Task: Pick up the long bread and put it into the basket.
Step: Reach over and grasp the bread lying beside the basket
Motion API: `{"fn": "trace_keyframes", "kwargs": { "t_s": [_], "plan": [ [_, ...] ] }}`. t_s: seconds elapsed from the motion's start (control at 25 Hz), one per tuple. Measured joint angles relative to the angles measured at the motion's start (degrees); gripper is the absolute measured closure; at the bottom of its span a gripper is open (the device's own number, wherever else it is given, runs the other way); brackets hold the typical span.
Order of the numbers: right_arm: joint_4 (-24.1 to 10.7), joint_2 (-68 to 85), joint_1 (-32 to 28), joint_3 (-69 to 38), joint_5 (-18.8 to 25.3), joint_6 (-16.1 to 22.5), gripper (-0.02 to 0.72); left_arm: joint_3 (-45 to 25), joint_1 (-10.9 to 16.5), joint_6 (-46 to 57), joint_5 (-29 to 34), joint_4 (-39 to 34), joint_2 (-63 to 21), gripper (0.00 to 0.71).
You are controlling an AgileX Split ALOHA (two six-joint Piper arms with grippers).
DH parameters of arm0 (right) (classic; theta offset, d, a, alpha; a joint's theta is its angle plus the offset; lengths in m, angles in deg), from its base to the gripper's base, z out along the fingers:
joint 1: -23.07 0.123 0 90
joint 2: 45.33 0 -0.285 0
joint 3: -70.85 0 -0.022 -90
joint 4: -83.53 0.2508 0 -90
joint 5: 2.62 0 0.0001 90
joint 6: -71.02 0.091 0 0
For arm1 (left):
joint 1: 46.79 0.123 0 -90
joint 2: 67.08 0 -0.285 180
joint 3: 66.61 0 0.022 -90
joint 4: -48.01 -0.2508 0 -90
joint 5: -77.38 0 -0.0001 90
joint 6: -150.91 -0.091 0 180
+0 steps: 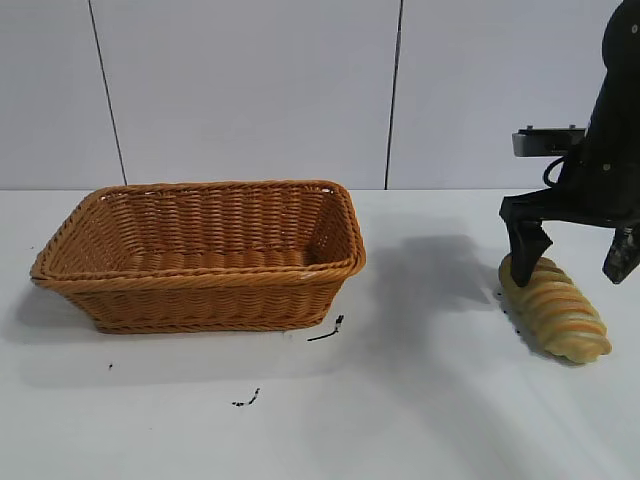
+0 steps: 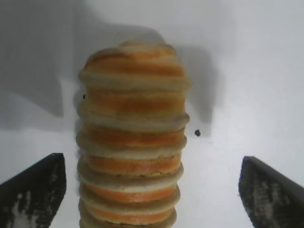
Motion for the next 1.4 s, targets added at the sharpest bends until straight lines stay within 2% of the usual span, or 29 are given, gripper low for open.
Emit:
{"fn": "trace_keyframes", "kwargs": {
  "t_s": [0.4, 0.72, 1.08, 1.24, 1.4],
  "plan": [
    [2.63, -0.86, 0.0, 0.0, -2.25, -2.58, 0.021, 0.0, 0.0, 0.0, 0.0, 0.0, 0.0, 0.014],
    [2.75, -4.13, 0.0, 0.0, -3.55, -2.9, 0.022, 0.0, 0.0, 0.0, 0.0, 0.0, 0.0, 0.014],
    [2.75, -4.13, 0.0, 0.19, -3.35, -2.98, 0.082, 0.0, 0.0, 0.0, 0.0, 0.0, 0.0, 0.014],
    [2.81, -4.13, 0.0, 0.19, -3.35, -3.03, 0.179, 0.0, 0.0, 0.0, 0.0, 0.0, 0.0, 0.014],
    [2.88, -4.13, 0.0, 0.19, -3.29, -3.03, 0.411, 0.0, 0.0, 0.0, 0.0, 0.0, 0.0, 0.014]
  ]
}}
